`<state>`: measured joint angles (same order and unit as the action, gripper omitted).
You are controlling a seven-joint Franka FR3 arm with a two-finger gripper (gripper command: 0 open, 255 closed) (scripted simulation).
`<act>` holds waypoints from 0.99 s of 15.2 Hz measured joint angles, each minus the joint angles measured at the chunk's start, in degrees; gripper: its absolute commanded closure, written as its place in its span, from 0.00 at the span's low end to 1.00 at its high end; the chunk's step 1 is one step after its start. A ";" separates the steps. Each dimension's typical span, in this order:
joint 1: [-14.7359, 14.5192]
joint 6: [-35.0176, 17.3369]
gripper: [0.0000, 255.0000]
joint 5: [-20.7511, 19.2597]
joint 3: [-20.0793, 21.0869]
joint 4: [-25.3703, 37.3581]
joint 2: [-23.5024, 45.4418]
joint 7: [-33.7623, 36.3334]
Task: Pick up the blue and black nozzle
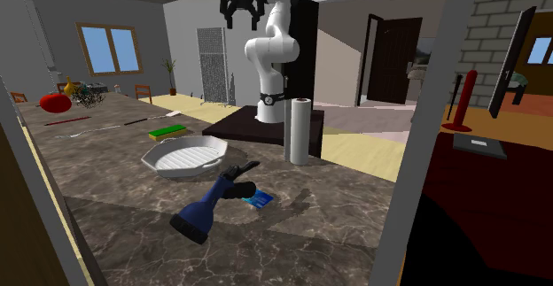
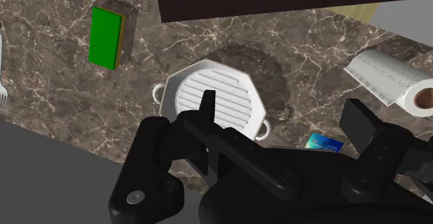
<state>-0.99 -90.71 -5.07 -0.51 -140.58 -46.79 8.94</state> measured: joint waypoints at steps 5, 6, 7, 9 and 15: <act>-0.26 -4.37 0.00 0.54 1.10 0.71 5.98 1.78; -0.33 -5.94 0.00 0.67 1.45 0.82 7.99 2.37; -0.34 -7.24 0.00 0.72 1.72 1.90 10.58 2.85; -0.35 -10.23 0.00 0.74 2.23 2.97 15.27 3.84; -0.52 -16.90 0.00 0.50 4.04 9.23 29.88 7.33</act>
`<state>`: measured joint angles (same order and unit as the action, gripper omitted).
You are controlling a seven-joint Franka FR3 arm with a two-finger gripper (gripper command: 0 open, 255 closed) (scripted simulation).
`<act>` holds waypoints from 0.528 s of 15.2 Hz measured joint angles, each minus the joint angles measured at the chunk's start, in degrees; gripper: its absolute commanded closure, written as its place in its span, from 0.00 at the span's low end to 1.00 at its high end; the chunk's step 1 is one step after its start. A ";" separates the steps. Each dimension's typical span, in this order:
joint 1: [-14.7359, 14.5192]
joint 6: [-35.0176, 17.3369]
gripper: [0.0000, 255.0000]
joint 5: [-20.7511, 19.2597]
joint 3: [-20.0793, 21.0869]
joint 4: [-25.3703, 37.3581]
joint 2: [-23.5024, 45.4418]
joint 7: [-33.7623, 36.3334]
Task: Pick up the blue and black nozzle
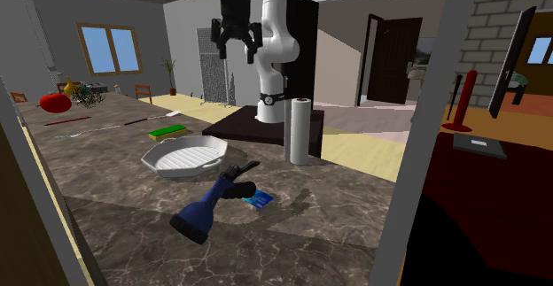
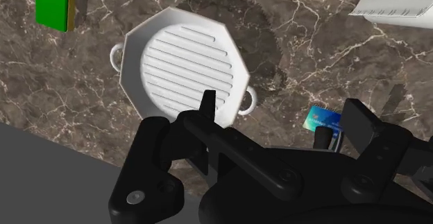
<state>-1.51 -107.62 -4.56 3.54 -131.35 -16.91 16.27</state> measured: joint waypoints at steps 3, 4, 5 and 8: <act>0.09 -2.03 0.00 -0.59 0.45 4.41 7.21 1.31; 0.03 -2.57 0.00 -0.75 0.63 5.65 9.35 1.82; -0.15 -3.20 0.00 -0.91 0.95 7.35 11.97 2.60; -0.30 -4.56 0.00 -1.68 1.21 12.40 19.31 3.98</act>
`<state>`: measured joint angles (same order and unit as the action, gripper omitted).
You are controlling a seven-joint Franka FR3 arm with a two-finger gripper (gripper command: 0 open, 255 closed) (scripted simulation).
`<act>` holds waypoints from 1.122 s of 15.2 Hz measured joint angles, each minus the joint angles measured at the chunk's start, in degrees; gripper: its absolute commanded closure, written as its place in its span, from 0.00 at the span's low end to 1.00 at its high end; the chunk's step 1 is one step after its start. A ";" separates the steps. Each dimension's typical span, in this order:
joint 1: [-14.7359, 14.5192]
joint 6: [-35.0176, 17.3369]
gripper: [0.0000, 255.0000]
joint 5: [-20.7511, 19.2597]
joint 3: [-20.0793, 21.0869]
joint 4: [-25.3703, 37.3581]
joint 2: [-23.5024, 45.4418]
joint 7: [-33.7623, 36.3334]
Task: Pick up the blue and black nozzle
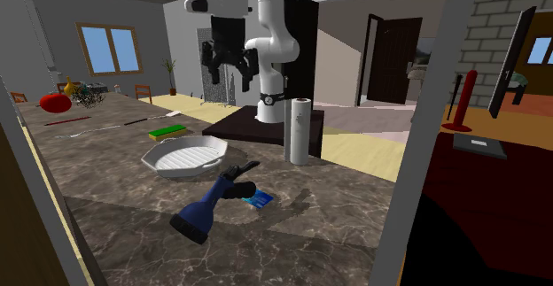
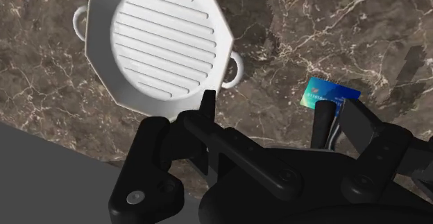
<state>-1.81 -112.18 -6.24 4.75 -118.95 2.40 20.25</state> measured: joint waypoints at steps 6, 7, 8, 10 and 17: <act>-1.05 -0.84 0.00 -1.41 0.27 11.49 14.22 2.88; -1.35 0.10 0.00 -1.62 0.28 14.98 17.08 3.26; -1.38 0.63 0.00 -1.80 0.14 17.64 19.47 3.27; -1.68 1.05 0.00 -2.18 -0.08 22.38 24.33 3.69; -3.59 7.06 0.00 -2.77 -0.75 45.56 43.42 4.85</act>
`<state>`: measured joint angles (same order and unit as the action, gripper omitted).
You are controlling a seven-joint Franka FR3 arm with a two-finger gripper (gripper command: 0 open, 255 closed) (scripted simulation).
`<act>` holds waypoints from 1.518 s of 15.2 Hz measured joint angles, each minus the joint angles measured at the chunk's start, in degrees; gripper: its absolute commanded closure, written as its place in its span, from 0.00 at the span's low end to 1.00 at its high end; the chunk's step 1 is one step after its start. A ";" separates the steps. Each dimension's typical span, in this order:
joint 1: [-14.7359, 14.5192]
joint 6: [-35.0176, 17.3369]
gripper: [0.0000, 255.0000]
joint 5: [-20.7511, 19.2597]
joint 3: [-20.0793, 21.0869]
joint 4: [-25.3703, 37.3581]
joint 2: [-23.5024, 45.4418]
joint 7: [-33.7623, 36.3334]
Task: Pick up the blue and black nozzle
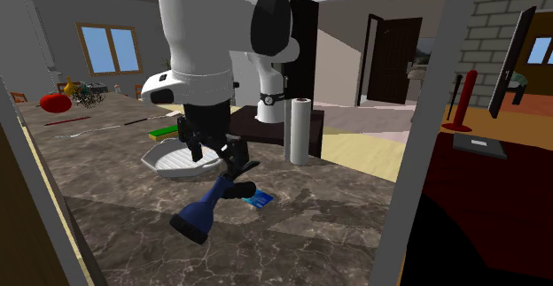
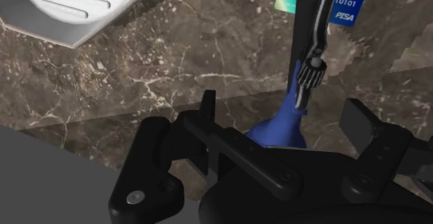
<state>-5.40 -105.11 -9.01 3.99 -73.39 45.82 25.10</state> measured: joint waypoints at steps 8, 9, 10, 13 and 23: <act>-0.67 1.70 0.00 -0.15 -0.46 11.80 10.71 0.04; -0.70 1.12 0.00 -0.18 -0.47 11.82 11.32 0.12; -0.68 0.95 0.00 -0.20 -0.50 12.16 11.84 0.09; -0.65 0.82 1.00 -0.21 -0.52 12.27 12.05 0.07; -0.63 1.31 1.00 -0.18 -0.50 12.18 11.50 0.01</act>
<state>-6.04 -103.81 -9.20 3.49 -61.21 57.32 25.10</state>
